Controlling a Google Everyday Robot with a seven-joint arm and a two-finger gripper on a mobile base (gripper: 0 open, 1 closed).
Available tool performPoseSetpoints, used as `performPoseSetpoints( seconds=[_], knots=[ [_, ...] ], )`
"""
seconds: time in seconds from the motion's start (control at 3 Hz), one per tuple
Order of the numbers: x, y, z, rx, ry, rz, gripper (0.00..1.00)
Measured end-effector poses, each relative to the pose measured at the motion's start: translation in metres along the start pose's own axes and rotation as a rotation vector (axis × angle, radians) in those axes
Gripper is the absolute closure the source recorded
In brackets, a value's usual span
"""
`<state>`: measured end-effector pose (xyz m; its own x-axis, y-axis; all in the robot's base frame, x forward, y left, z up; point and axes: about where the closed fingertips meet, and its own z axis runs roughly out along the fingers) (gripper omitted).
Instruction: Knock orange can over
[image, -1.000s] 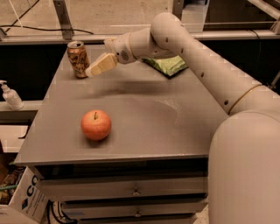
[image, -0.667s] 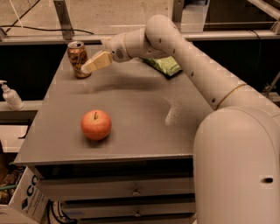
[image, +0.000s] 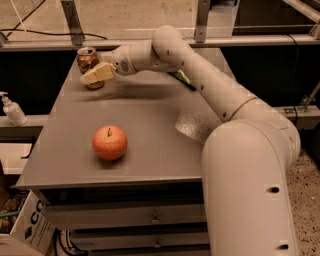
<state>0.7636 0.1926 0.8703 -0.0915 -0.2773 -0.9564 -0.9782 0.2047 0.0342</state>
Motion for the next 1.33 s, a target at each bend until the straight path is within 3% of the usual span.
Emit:
performPoseSetpoints(
  seconds=[0.33, 1.0, 1.33],
  knots=[
    [0.006, 0.004, 0.007, -0.014, 0.001, 0.021, 0.4],
    [-0.006, 0.011, -0.032, -0.022, 0.02, 0.035, 0.87],
    [-0.012, 0.015, -0.047, -0.029, 0.023, 0.034, 1.0]
  ],
)
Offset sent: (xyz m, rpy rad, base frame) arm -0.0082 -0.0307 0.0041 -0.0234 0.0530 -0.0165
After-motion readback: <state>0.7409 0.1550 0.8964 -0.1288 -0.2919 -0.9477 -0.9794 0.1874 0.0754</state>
